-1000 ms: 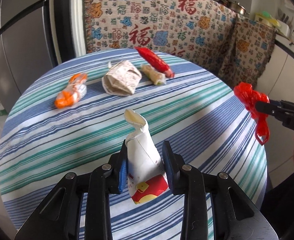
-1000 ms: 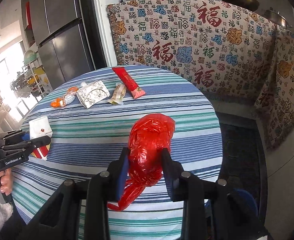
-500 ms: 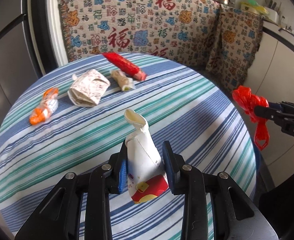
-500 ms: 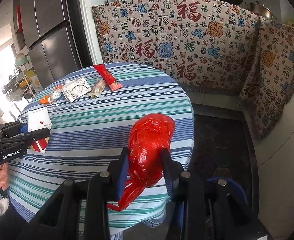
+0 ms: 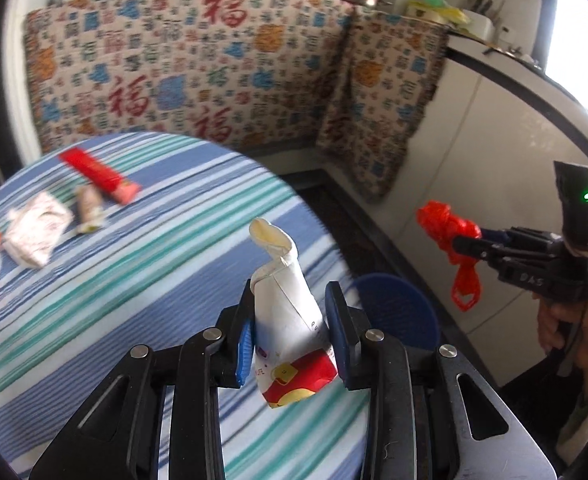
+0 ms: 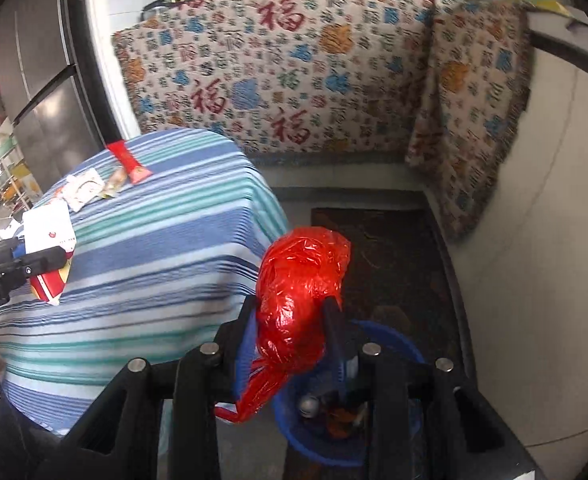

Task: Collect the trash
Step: 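Carry both items over the blue wastebasket and open both grippers to drop them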

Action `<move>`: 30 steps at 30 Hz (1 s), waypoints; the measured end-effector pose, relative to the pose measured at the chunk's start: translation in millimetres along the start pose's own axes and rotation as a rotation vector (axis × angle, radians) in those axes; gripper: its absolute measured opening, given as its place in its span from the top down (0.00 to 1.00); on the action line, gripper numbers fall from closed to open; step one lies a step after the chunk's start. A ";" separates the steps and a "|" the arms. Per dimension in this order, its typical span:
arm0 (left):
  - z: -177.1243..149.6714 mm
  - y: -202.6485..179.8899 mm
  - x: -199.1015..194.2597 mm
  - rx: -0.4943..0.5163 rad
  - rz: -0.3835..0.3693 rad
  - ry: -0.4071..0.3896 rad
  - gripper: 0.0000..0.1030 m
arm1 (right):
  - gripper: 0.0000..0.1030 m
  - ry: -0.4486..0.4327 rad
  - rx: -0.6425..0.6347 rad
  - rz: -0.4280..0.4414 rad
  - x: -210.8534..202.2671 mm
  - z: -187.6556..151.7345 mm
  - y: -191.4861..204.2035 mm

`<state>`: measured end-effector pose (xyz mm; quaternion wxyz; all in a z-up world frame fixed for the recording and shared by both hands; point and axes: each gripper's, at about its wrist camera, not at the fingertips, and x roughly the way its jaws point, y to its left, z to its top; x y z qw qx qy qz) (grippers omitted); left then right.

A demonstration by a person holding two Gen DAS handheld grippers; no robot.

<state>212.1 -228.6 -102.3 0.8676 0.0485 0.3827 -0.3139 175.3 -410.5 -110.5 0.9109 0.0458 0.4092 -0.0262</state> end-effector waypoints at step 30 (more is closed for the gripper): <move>26.1 -146.1 187.5 0.029 -0.271 0.204 0.38 | 0.66 0.214 0.074 -0.109 57.4 -72.1 -115.8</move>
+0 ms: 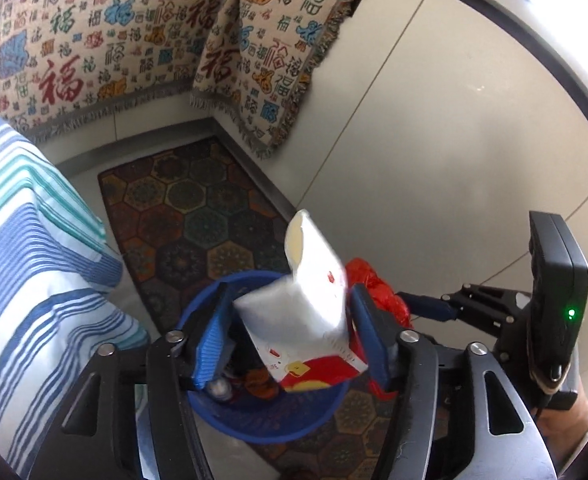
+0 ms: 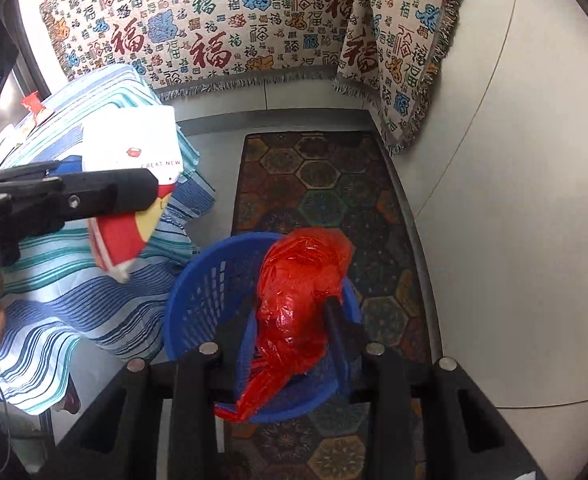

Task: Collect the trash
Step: 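Carry both items over the blue wastebasket and open both grippers to drop them, then move both grippers back over the table toward the remaining trash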

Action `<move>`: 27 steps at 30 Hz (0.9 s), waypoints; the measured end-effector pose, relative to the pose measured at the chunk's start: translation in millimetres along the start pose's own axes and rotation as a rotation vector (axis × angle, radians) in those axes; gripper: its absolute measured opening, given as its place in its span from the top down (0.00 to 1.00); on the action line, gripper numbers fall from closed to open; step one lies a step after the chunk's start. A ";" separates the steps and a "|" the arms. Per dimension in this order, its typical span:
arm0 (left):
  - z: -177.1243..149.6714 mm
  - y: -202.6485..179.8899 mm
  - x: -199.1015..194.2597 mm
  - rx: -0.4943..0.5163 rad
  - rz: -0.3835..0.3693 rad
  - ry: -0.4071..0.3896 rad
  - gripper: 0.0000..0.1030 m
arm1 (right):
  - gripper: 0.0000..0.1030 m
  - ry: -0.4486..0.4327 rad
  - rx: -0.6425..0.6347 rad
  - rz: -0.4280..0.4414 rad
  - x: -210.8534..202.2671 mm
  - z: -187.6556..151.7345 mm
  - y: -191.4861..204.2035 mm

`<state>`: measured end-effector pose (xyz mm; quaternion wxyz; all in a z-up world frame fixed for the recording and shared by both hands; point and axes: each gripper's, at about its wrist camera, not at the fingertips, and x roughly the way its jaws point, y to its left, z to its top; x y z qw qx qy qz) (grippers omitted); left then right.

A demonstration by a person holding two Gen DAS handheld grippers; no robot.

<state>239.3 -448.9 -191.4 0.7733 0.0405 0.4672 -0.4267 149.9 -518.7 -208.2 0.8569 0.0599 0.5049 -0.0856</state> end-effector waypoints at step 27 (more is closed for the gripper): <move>-23.8 18.3 -82.4 0.018 0.074 -0.065 0.14 | 0.40 -0.203 0.001 -0.098 -34.4 23.1 7.3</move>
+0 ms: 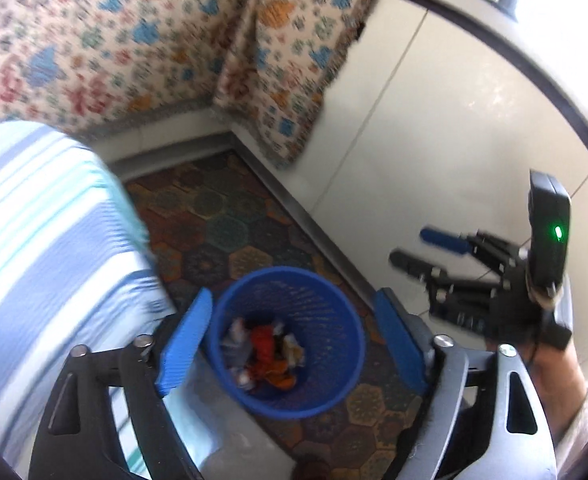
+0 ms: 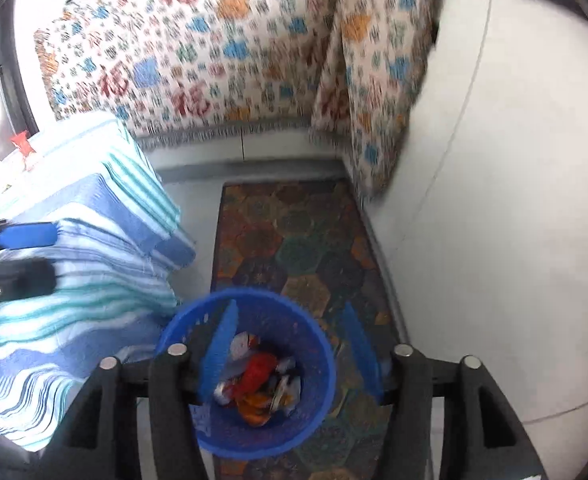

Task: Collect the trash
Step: 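Move both grippers back over the table toward the remaining trash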

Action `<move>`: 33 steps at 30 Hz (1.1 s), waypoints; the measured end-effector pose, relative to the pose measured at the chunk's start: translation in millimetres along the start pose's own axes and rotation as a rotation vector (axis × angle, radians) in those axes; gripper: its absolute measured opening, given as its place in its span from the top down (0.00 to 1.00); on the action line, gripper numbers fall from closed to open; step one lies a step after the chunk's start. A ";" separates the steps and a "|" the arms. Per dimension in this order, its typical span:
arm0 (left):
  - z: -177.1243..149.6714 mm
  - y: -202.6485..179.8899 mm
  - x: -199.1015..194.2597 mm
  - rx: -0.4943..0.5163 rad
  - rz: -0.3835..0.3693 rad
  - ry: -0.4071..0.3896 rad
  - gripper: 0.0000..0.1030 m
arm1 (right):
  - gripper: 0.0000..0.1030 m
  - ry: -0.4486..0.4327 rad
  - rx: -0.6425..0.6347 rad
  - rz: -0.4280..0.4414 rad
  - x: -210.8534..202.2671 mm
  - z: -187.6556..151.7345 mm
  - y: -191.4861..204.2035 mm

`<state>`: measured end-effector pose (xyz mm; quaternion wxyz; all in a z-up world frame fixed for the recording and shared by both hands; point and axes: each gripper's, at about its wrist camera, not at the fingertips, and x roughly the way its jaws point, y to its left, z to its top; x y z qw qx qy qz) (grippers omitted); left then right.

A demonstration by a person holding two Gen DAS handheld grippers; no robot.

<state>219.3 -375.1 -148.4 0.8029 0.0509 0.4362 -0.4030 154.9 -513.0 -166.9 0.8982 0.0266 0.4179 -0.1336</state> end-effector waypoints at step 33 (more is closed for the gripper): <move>-126.3 340.3 -200.4 -0.343 0.649 -0.026 0.00 | 0.35 0.016 -0.464 0.424 58.9 91.4 369.1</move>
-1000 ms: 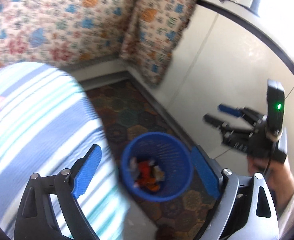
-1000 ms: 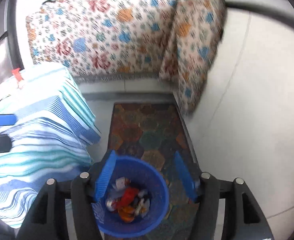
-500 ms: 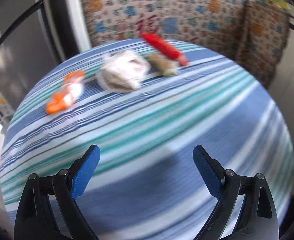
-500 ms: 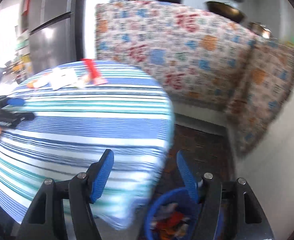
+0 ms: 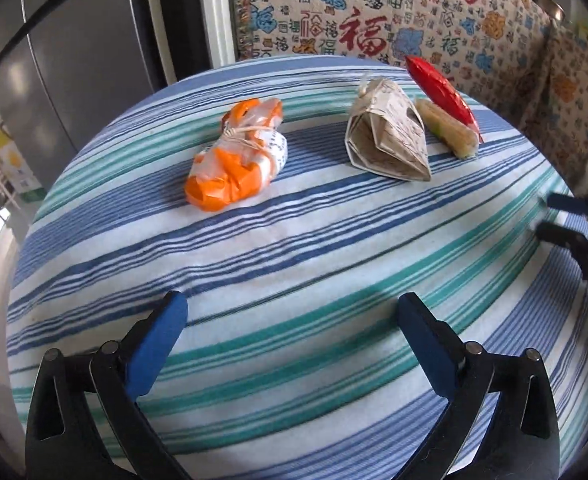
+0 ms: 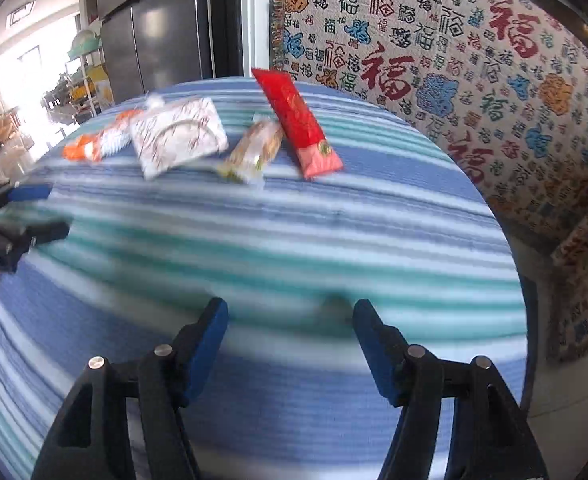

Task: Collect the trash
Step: 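Move both grippers back over the table toward the remaining trash, then grasp the red snack wrapper with the right gripper while the left grasps the orange-white bag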

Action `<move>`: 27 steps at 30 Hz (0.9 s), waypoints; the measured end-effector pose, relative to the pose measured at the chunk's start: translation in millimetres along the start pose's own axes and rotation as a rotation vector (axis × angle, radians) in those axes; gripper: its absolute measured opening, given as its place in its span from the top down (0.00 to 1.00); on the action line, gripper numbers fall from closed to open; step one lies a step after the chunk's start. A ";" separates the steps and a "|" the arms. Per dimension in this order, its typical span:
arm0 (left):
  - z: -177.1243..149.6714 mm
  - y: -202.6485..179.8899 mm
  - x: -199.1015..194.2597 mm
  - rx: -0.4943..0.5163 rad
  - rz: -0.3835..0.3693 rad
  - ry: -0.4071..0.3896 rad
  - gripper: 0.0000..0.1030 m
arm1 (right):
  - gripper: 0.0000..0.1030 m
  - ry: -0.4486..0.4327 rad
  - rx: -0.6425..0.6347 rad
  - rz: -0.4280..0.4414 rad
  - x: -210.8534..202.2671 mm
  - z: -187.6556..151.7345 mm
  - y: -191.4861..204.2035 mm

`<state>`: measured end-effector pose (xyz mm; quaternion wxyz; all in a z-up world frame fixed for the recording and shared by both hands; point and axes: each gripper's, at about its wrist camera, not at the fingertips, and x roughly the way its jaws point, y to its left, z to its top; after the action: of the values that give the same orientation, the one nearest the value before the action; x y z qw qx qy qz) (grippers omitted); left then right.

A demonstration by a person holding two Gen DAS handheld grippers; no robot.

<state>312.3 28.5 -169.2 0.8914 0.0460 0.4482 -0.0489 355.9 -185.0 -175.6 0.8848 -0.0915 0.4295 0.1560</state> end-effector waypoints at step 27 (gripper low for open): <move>16.1 35.3 7.5 -0.090 -0.010 -0.018 0.00 | 0.74 0.078 0.086 -0.114 -6.0 16.2 -31.2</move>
<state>334.1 61.0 -164.4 0.8962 0.0032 0.4423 -0.0333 375.3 -210.5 -160.1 0.8780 -0.0838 0.4639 0.0830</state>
